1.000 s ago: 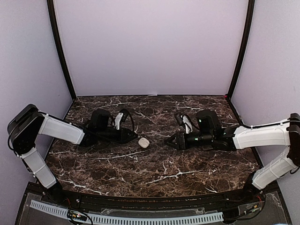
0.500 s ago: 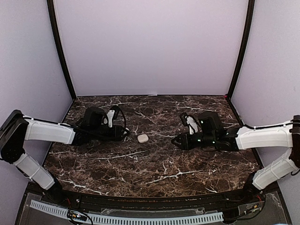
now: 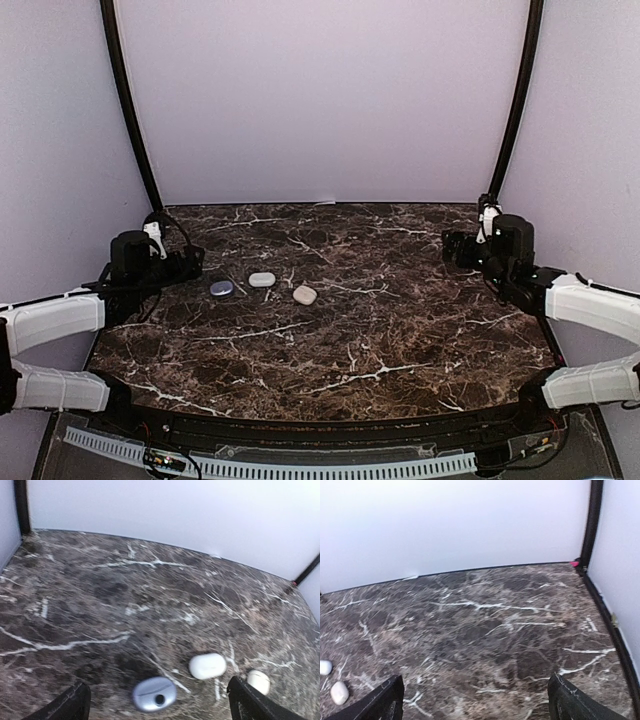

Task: Insert the wireless bluetooth earbuds into the charging case
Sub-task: Reset both arms

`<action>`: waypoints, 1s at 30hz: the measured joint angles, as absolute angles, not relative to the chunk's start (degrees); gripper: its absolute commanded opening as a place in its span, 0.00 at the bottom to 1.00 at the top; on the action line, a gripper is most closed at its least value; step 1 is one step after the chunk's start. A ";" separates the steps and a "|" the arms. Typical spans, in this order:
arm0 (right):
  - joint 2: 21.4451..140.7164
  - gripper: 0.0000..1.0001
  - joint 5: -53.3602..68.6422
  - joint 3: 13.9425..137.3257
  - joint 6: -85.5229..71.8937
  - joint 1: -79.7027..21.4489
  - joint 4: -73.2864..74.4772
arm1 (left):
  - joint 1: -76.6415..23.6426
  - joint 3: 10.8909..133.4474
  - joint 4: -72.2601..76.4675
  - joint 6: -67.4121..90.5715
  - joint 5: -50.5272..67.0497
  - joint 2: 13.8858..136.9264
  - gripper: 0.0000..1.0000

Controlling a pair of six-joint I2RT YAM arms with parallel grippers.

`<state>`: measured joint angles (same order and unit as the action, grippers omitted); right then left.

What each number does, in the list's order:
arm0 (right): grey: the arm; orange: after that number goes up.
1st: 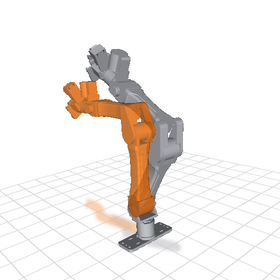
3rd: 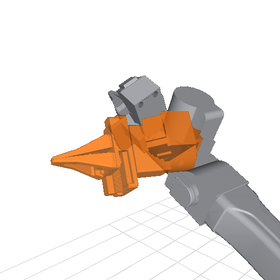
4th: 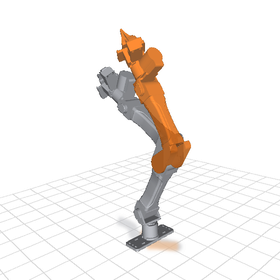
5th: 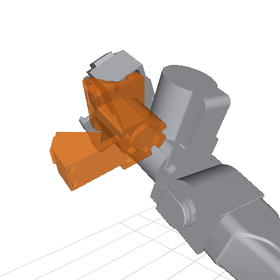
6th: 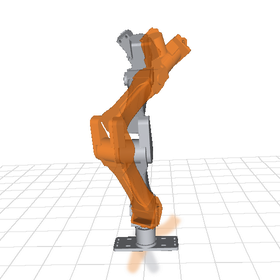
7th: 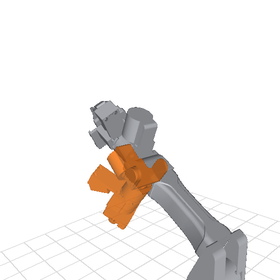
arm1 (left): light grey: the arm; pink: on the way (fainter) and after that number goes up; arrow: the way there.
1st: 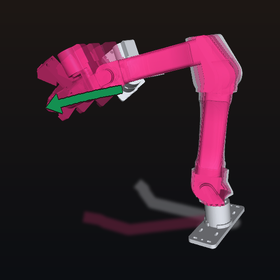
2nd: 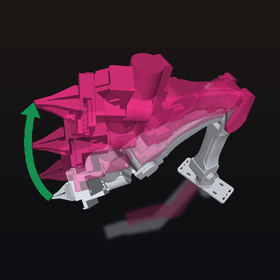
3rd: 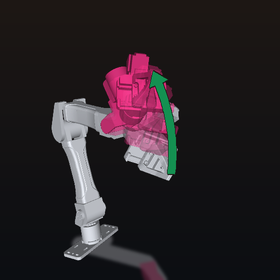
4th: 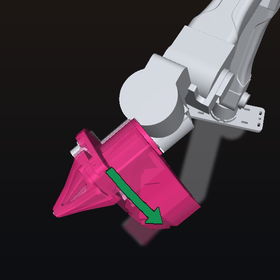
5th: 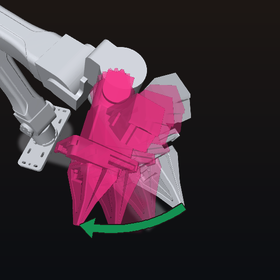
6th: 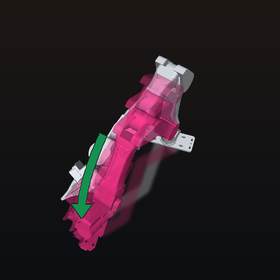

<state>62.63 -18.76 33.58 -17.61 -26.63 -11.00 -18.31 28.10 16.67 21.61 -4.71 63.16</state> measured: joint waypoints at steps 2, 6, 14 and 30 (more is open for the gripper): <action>61.60 0.94 -20.62 31.42 -14.98 -25.74 -15.00 | -17.72 25.96 18.85 19.57 -8.01 61.04 0.98; 61.58 0.92 -22.98 20.23 -4.64 -25.30 -32.34 | -17.54 17.93 29.23 12.19 -13.96 58.96 0.98; 70.00 0.89 -18.94 12.73 3.05 -17.19 -51.90 | -15.07 14.11 47.77 0.58 -17.12 66.54 0.98; 83.59 0.81 -9.17 9.30 4.84 -7.49 -71.70 | -4.08 11.31 76.18 -4.03 -9.67 87.85 0.99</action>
<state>83.59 -9.17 9.30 4.84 -7.49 -71.70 -4.08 11.31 76.18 -4.03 -9.67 87.85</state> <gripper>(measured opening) 0.859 0.983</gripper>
